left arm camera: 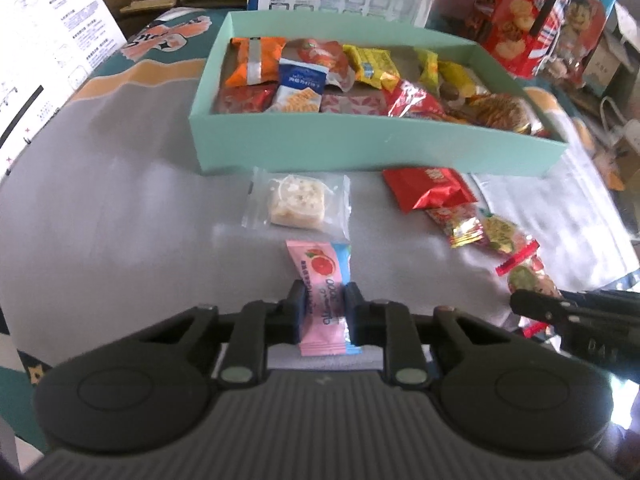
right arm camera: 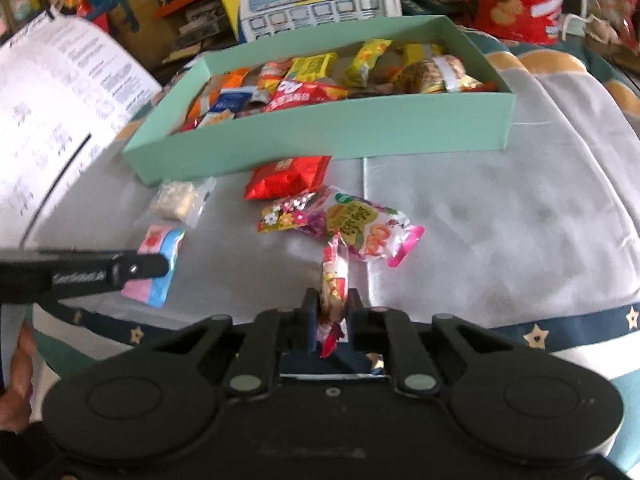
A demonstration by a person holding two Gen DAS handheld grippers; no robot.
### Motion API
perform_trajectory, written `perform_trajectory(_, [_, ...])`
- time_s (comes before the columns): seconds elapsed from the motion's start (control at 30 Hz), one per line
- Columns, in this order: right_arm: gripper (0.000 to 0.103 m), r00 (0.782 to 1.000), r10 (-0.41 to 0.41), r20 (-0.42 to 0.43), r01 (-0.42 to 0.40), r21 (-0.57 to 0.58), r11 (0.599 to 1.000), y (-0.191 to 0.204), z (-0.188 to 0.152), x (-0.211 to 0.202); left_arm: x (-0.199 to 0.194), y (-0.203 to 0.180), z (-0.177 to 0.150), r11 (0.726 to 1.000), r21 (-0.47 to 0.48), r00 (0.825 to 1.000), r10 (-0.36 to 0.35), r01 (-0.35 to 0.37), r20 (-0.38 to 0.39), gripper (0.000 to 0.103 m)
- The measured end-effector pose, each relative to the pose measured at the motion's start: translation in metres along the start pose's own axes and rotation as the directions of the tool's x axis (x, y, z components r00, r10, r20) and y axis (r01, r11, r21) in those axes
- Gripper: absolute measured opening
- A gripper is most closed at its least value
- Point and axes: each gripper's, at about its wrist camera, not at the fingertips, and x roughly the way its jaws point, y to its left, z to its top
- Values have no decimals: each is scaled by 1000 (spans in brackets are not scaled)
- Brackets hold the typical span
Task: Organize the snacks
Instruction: 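Grasp the pink-and-blue wrapped candy with the left gripper, then carry both candies over the green box and open both grippers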
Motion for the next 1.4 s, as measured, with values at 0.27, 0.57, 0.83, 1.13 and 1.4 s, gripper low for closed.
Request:
perform_trajectory(0.27, [13,999,32,20,-33,53,998,-8,6,-11,-12,7,1,999,-29,999,-33,34,10,20])
perform_trajectory(0.57, [13,994,73,86,-79,72,994,-7,37,-30,-37,5,29,997,-35,993,-68,71,95,20])
perform_trajectory(0.83, [13,986,68,153,-81,81,993,-9,106,-17,-29,15,99,999,-24,987,-45,49,155,20])
perform_trajectory(1.13, [13,986,70,150,-88,122,989,-11,205,47,30,25,191,1000,-21,990,-19,22,137,20])
perform_trajectory(1.4, [14,991,64,118,-82,153,985,-18,255,110,83,29,234,1000,-23,996,-3,5,93,20])
